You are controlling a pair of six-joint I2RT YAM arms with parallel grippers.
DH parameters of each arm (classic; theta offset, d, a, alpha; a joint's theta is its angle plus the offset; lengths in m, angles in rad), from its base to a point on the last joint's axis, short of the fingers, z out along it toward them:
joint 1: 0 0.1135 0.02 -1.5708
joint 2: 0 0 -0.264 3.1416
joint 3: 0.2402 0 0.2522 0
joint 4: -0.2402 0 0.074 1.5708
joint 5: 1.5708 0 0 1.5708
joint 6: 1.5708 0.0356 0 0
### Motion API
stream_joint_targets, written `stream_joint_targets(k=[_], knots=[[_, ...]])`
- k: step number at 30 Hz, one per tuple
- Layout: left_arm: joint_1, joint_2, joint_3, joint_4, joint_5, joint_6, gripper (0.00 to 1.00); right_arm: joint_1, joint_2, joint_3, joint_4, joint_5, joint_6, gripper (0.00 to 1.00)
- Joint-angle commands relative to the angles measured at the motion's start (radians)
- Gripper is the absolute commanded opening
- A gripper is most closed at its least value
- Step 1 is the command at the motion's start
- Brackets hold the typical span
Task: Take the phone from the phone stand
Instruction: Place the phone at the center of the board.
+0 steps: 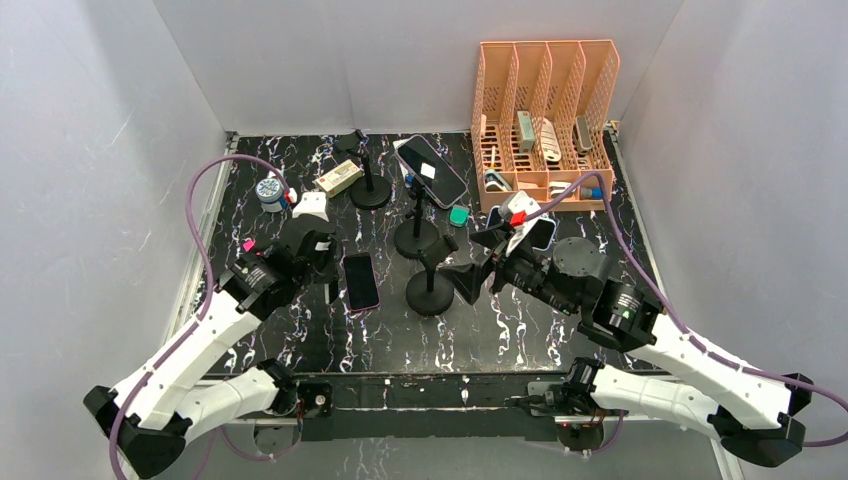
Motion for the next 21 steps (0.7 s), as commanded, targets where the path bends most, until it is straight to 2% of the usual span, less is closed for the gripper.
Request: stream_joint_targets(k=[1, 10, 16, 21], knots=[[0.051, 0.028, -0.023, -0.003, 0.036, 0.026, 0.00, 0.006, -0.036, -0.018, -0.009, 0.011, 0.022, 0.99], [0.272, 0.060, -0.109, 0.041, 0.283, 0.067, 0.00, 0.005, -0.075, -0.048, -0.024, 0.024, 0.047, 0.99], [0.427, 0.149, -0.163, 0.132, 0.496, 0.067, 0.00, 0.006, -0.083, -0.067, -0.020, 0.014, 0.058, 0.99], [0.485, 0.239, -0.195, 0.211, 0.604, 0.042, 0.00, 0.005, -0.086, -0.075, -0.021, 0.006, 0.061, 0.99]])
